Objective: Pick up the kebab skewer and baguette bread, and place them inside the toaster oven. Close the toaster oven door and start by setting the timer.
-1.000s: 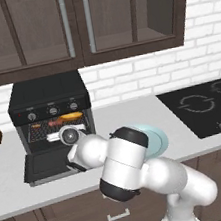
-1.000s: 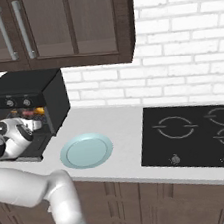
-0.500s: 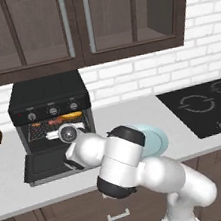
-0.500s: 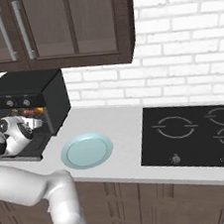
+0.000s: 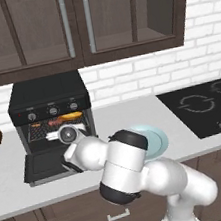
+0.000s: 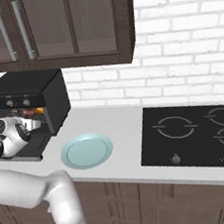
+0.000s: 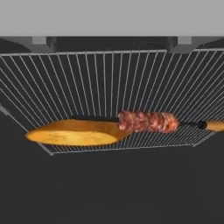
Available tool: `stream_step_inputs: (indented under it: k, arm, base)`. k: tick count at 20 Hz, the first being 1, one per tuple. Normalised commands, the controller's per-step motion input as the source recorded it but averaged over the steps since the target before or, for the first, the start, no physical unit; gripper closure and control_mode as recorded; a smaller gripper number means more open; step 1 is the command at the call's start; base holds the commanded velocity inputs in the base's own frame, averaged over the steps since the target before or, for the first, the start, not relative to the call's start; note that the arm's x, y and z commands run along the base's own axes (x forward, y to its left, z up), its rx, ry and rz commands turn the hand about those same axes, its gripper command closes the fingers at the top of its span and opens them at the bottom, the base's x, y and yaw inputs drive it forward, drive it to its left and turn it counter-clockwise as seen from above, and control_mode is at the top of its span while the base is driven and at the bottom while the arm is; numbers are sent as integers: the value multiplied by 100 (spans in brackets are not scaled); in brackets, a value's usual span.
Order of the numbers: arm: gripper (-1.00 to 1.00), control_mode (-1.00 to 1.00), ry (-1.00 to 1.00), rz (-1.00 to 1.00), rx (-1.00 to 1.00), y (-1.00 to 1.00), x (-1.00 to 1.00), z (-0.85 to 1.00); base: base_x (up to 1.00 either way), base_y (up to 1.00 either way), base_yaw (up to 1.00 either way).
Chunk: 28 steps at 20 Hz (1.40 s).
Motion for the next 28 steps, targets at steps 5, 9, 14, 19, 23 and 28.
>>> stream_step_inputs:
  k: [5, 9, 14, 19, 23, 28]
  arm:
    - [-100, -100, 0, 0, 0, 0, -75, 10]
    - [-100, -100, 0, 0, 0, 1, -72, 16]
    - [-100, -100, 0, 0, 0, 8, -64, 21]
    - [-100, -100, 4, 0, 0, 17, -51, 23]
    - [-100, -100, 7, 0, 0, 28, -62, 11]
    - [-100, -100, 11, 0, 0, 28, -70, 0]
  base:
    - [0, 0, 0]
    - [0, 0, 0]
    - [0, 0, 0]
    - [0, 0, 0]
    - [0, 0, 0]
    - [0, 0, 0]
